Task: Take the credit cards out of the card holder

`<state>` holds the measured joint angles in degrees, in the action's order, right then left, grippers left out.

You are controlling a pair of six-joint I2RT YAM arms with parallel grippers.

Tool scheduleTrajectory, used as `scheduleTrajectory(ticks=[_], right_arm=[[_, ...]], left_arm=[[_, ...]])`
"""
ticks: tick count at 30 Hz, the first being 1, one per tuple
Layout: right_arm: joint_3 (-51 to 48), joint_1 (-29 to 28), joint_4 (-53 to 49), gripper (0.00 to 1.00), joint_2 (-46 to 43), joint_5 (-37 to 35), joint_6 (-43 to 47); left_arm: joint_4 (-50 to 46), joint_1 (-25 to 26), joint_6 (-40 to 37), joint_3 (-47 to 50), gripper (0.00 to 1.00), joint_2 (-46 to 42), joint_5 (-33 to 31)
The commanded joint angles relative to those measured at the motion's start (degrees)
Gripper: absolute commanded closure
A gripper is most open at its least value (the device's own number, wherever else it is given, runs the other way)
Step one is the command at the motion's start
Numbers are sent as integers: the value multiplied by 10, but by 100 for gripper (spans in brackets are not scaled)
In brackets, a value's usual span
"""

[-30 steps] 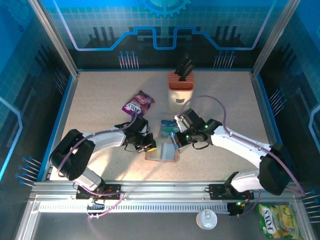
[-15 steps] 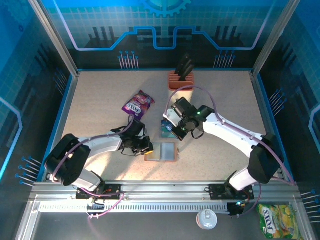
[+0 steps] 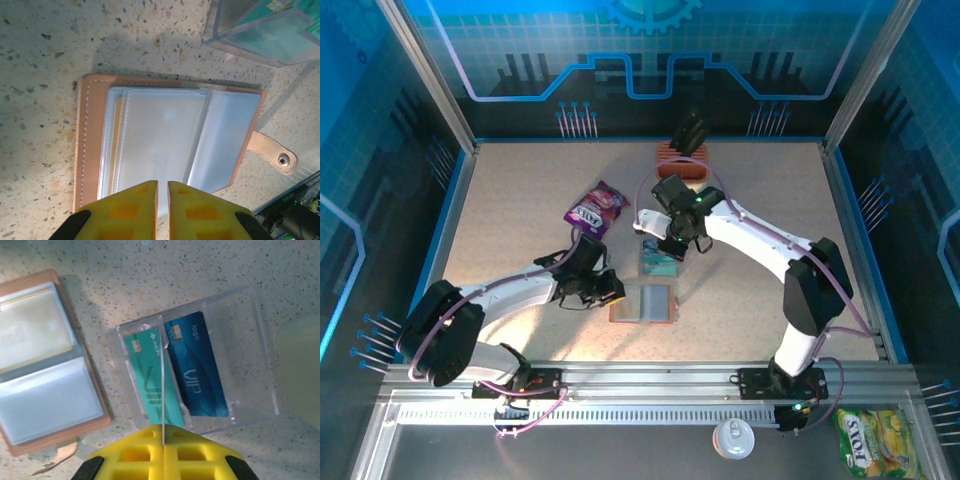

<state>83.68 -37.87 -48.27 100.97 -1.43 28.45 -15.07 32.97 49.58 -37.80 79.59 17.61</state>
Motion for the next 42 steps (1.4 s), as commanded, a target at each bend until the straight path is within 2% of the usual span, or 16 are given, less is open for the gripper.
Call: scheduleTrajectory(ticks=[1,8,15,20,24,32,42], right_arm=[[42,9,-43,100,29,-13,56],[96,18,-65,100,85,-34,81],[107,24,-73,100,109,-32,93],[115,25,-72,90,115,-45,89],[117,25,-71,86,105,-58,82],[95,23,-59,84,70,-61,48],[-16,8,41,84,-30,6,-95]], left_arm=[[-32,3,10,-12,85,-20,-13],[-44,0,-1,-11,86,-21,-13],[-42,-10,-4,-10,86,-14,-9],[-40,-16,-7,-8,86,-11,-7],[-41,-21,-12,-7,86,-5,-5],[-44,-23,-22,-4,87,2,-10],[-39,-23,-27,20,89,10,-20]])
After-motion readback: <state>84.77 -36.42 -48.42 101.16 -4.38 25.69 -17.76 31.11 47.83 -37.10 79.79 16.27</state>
